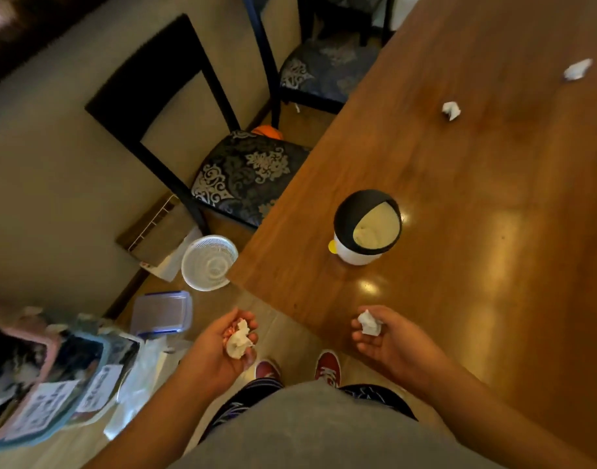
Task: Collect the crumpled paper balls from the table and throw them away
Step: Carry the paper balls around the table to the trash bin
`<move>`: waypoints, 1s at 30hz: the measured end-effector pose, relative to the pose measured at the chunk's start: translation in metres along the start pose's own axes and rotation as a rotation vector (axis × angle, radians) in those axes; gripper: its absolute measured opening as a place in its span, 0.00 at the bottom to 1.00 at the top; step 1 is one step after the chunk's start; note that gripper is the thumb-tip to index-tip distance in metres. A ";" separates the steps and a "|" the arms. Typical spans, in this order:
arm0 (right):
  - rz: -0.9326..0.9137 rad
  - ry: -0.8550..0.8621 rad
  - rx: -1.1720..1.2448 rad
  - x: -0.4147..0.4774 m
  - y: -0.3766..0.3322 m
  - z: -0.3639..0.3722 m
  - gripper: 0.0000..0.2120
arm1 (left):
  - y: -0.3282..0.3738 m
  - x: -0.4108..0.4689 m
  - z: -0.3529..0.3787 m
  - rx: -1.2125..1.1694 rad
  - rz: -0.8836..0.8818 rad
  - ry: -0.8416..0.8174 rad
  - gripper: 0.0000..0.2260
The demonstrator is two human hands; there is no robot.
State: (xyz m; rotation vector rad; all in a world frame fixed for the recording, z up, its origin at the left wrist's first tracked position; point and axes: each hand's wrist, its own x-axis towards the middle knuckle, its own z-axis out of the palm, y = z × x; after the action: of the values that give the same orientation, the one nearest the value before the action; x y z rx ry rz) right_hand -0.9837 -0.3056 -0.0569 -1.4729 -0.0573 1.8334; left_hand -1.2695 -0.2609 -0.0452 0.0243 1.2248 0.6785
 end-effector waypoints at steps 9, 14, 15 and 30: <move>-0.312 0.391 0.090 -0.019 -0.050 -0.017 0.09 | 0.077 0.061 0.093 0.364 -0.083 -0.226 0.12; -0.910 0.911 -0.083 -0.060 -0.100 0.003 0.10 | 0.109 0.077 0.131 0.532 -0.152 -0.311 0.13; -1.009 0.978 -0.093 -0.065 -0.106 0.012 0.11 | 0.114 0.080 0.136 0.548 -0.164 -0.328 0.12; -0.491 0.863 -0.705 -0.016 -0.015 0.001 0.38 | 0.127 0.060 0.183 1.227 0.408 -0.566 0.13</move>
State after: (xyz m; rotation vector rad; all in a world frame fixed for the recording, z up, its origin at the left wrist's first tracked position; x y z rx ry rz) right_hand -0.9755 -0.3035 -0.0366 -2.3584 -0.6213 0.6899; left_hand -1.1589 -0.0679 0.0167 1.4160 0.9124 0.1362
